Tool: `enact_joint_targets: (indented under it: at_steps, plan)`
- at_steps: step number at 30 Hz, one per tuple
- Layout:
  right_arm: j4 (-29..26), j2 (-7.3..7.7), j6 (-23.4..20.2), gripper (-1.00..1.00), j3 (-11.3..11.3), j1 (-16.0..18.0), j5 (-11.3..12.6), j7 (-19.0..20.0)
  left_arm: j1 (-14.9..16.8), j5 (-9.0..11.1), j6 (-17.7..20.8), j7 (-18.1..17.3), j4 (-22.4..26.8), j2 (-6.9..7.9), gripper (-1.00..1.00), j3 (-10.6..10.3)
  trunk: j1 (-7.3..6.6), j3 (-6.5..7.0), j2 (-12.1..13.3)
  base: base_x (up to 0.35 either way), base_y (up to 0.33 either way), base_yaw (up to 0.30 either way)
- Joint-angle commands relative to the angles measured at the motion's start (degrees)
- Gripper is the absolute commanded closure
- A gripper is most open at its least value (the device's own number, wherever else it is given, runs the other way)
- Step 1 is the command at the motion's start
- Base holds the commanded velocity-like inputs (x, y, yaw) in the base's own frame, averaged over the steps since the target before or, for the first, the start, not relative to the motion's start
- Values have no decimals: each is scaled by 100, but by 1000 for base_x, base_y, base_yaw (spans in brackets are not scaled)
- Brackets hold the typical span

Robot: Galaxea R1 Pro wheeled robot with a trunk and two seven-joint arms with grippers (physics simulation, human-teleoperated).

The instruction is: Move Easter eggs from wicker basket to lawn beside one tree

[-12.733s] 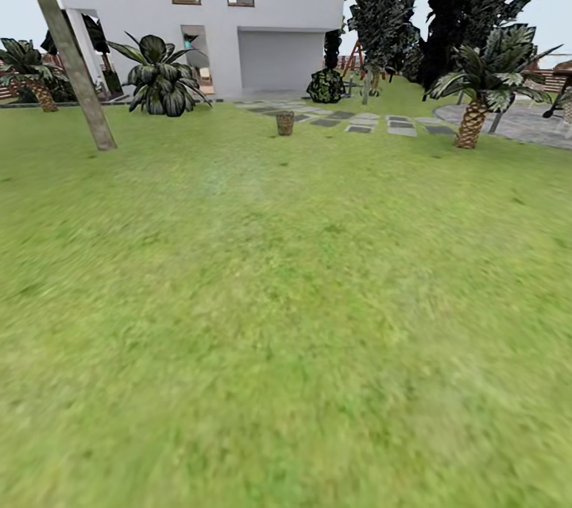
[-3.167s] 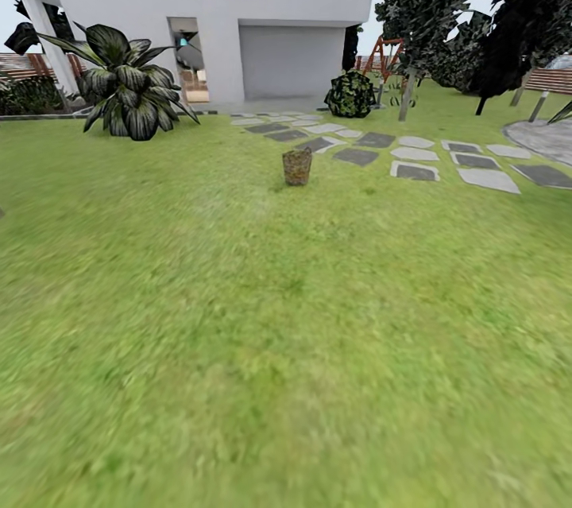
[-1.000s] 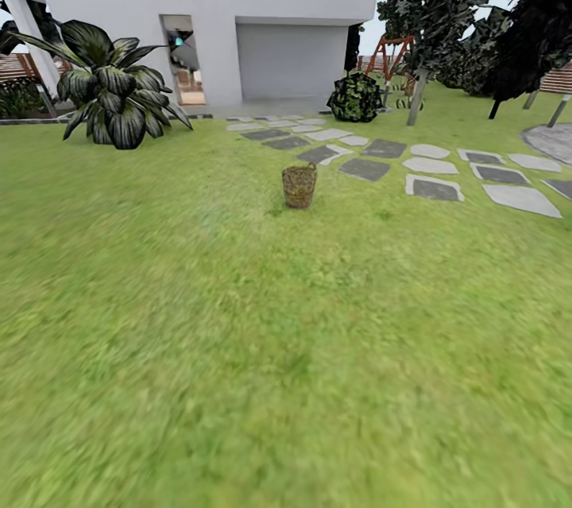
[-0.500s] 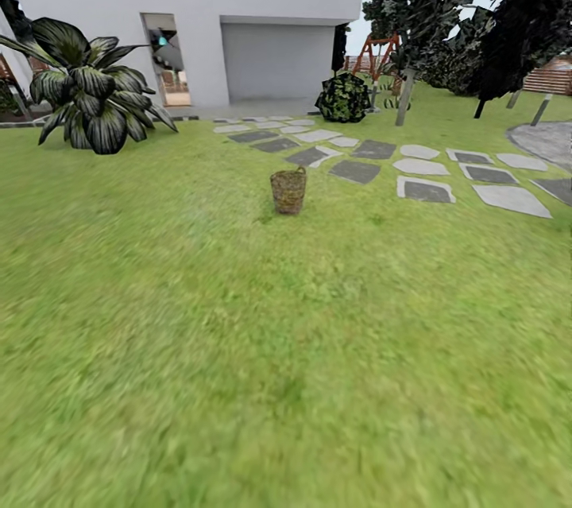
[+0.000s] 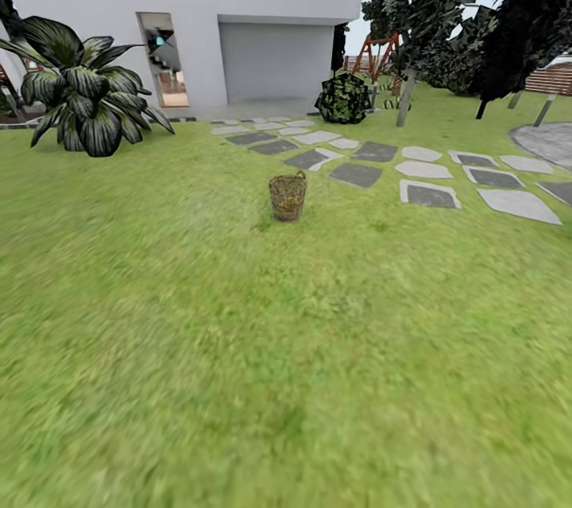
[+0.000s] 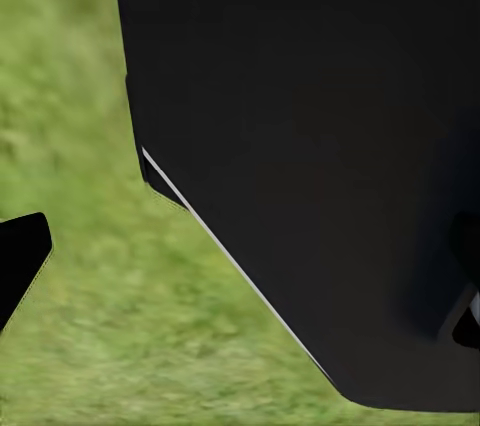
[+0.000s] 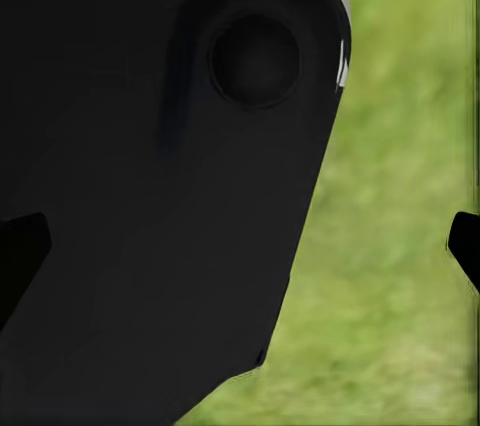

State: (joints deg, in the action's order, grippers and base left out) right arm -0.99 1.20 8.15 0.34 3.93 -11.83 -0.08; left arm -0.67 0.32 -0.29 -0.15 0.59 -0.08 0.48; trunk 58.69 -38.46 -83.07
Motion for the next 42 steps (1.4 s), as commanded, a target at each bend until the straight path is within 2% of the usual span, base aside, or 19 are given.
enact_joint_targets:
  at_steps: [1,42]
  plan:
    - [3,0,13,-100,1,2,-30,-1,-1,3,-4,0,8,0,-100,5,4,-3,-1,340,0,0]
    - [-24,6,28,-100,-25,2,-9,-27,-3,3,-6,0,6,-1,-100,5,4,-3,-1,340,0,0]
